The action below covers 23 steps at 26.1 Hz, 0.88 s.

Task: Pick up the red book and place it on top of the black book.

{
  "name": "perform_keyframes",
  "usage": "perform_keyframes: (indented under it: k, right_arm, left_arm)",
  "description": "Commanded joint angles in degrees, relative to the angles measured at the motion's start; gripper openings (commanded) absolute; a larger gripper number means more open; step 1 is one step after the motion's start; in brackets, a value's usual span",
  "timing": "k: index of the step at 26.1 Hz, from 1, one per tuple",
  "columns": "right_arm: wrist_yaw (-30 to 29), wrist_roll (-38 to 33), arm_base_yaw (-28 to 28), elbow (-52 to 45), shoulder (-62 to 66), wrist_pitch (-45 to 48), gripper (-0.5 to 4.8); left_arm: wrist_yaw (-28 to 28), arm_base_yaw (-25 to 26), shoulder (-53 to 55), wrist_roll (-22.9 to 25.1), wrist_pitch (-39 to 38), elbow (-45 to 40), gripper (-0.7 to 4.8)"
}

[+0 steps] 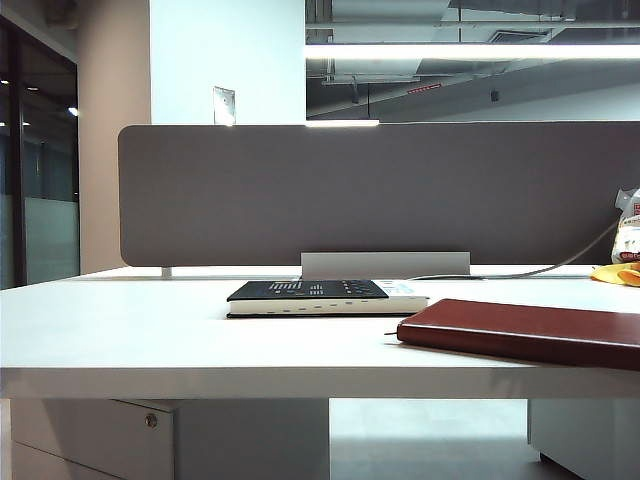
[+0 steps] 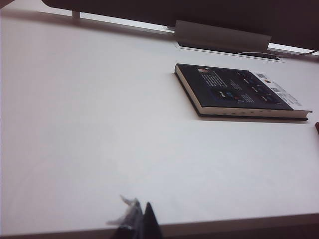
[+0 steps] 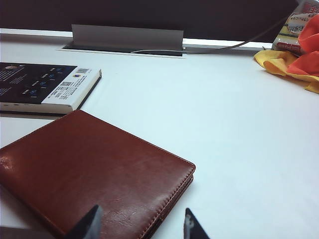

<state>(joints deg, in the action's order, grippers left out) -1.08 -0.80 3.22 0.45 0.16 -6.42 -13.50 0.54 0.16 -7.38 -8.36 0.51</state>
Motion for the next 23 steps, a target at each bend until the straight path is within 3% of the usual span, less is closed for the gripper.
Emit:
perform_keyframes:
  k: [1, 3, 12, 18, 23]
  right_arm:
    - [0.07, -0.28, 0.04, -0.15, 0.0, 0.57, 2.11]
    - [0.07, -0.28, 0.04, -0.15, 0.0, 0.59, 2.11]
    - [0.04, -0.28, 0.04, -0.15, 0.0, 0.52, 2.11]
    - [0.0, -0.57, 0.04, -0.15, 0.0, 0.44, 2.11]
    - [0.0, -0.74, 0.04, -0.15, 0.0, 0.33, 2.08]
  left_arm:
    - [-1.38, 0.09, 0.02, -3.1, -0.63, -0.11, -0.01]
    - [-1.36, 0.09, 0.02, -5.42, -0.61, -0.11, -0.01]
    - [-2.34, 0.09, 0.02, -7.08, -0.59, -0.07, -0.02]
    - [-6.99, 0.07, 0.02, -10.25, -1.05, 0.24, -0.03]
    - [-8.46, 0.04, 0.02, -10.19, -8.81, 2.58, -0.04]
